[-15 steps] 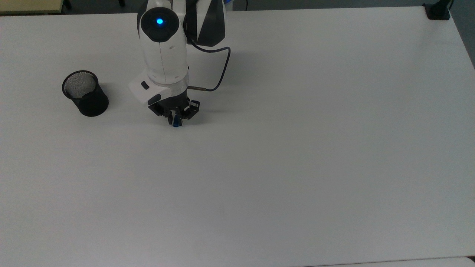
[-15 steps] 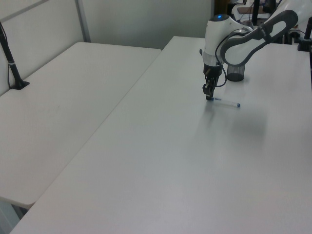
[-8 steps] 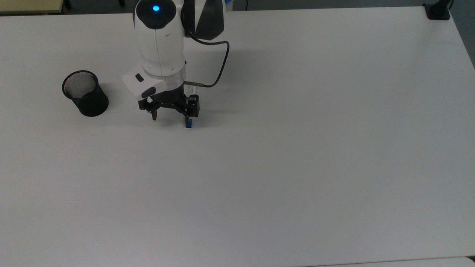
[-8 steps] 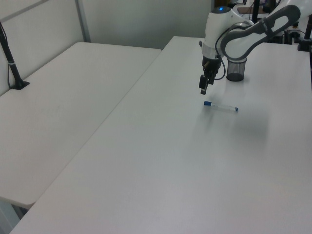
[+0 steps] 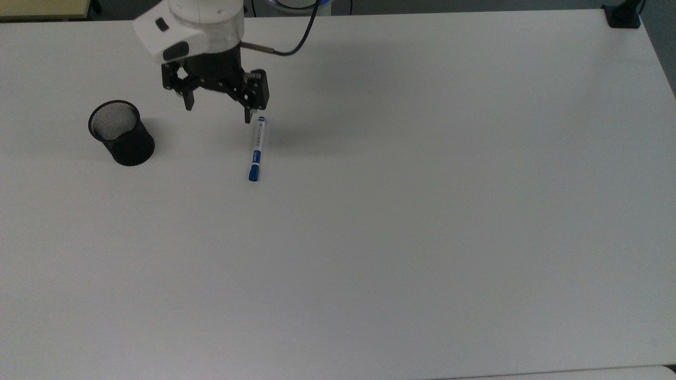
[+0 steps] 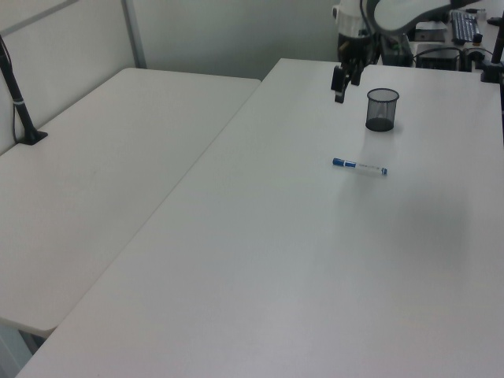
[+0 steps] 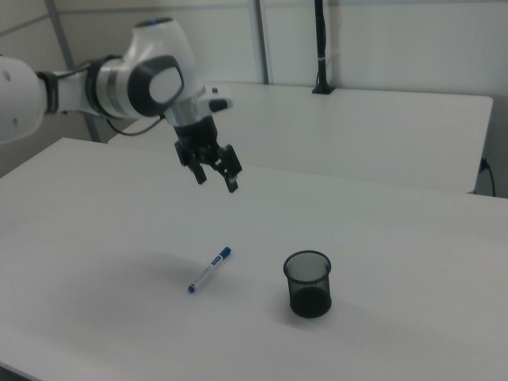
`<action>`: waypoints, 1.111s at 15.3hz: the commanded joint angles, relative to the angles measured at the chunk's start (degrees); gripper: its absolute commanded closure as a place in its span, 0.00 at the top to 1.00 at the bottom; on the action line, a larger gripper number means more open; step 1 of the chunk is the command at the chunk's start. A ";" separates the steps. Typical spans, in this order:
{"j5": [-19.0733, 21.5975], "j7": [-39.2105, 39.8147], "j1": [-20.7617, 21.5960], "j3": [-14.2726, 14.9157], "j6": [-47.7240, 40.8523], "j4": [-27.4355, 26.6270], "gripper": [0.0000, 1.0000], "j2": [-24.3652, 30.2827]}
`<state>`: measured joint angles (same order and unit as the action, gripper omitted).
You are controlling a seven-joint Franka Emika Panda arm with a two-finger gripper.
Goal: Remove the marker
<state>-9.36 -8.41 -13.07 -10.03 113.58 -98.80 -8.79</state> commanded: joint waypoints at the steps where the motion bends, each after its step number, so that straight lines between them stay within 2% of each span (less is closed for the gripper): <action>1: 2.49 -0.82 -0.02 0.01 -9.06 2.28 1.00 4.73; 3: 5.47 -0.90 0.41 0.36 -12.84 2.82 1.00 7.02; 7: 6.19 -1.17 3.04 1.58 -17.33 2.64 1.00 9.13; 10: 9.79 -1.78 7.35 8.16 -17.43 1.94 1.00 11.25; 12: 10.15 -0.91 8.41 10.37 -17.08 1.85 1.00 11.51; 17: 9.62 6.12 7.98 10.82 -15.41 2.38 1.00 11.51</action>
<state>-0.32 -6.60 -6.30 -0.63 97.36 -95.81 1.59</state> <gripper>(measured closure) 0.000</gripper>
